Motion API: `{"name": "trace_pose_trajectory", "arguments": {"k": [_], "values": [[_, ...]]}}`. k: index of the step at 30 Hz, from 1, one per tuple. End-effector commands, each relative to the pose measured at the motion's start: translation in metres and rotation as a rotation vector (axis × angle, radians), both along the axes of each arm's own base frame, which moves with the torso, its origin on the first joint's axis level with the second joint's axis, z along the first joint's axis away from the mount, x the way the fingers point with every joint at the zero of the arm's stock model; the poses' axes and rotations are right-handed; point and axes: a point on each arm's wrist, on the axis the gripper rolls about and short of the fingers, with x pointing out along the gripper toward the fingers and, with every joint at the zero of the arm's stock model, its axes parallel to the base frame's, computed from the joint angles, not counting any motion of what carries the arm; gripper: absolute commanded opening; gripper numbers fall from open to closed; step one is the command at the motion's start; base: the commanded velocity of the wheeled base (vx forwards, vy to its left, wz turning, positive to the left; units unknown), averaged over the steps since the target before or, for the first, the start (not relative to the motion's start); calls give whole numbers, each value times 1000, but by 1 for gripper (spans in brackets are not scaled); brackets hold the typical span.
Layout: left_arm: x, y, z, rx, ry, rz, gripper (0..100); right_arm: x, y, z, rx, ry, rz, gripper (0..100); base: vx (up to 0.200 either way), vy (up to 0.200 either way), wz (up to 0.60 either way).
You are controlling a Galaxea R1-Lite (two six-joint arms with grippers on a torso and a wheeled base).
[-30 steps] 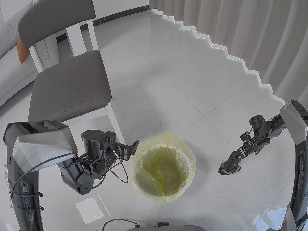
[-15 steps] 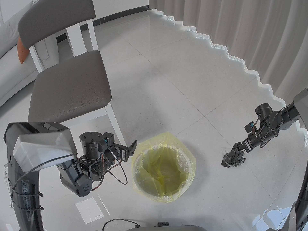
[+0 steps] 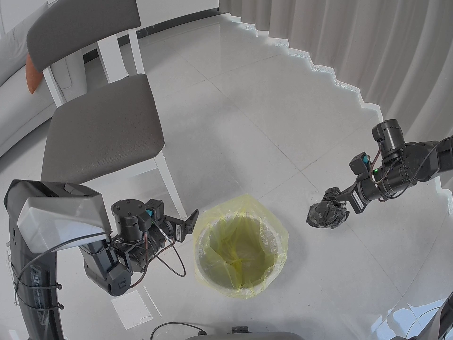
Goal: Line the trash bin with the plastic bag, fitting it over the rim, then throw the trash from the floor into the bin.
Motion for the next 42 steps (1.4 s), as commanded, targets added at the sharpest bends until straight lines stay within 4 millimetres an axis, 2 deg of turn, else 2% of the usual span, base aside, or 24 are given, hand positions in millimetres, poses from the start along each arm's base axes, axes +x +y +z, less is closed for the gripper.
{"name": "trace_pose_trajectory", "arguments": {"k": [1,3,9,13,14,19,22,26,42], "values": [[-3,3,-3,3,8,4,100,-40,35,41,22,-106,128,0,0,0,0],[-3,4,-2,1,5,8,100,-50,52,47,14,-130,172,0,0,0,0],[-3,6,3,-10,-29,12,100,-61,87,48,15,-144,271,0,0,0,0],[-4,6,10,-18,-43,13,100,-58,108,43,0,-139,310,0,0,0,0],[-4,6,10,-18,-44,13,100,-58,108,43,-1,-139,309,0,0,0,0],[-8,8,19,-27,-64,12,100,-48,132,29,-17,-116,349,0,0,0,0],[-9,8,21,-28,-67,12,100,-45,140,23,-21,-103,360,0,0,0,0],[-9,9,23,-29,-73,16,100,-37,156,4,-37,-64,385,0,0,0,0],[-9,16,24,-38,-91,32,100,-4,185,-58,-78,50,387,0,0,0,0]]}}
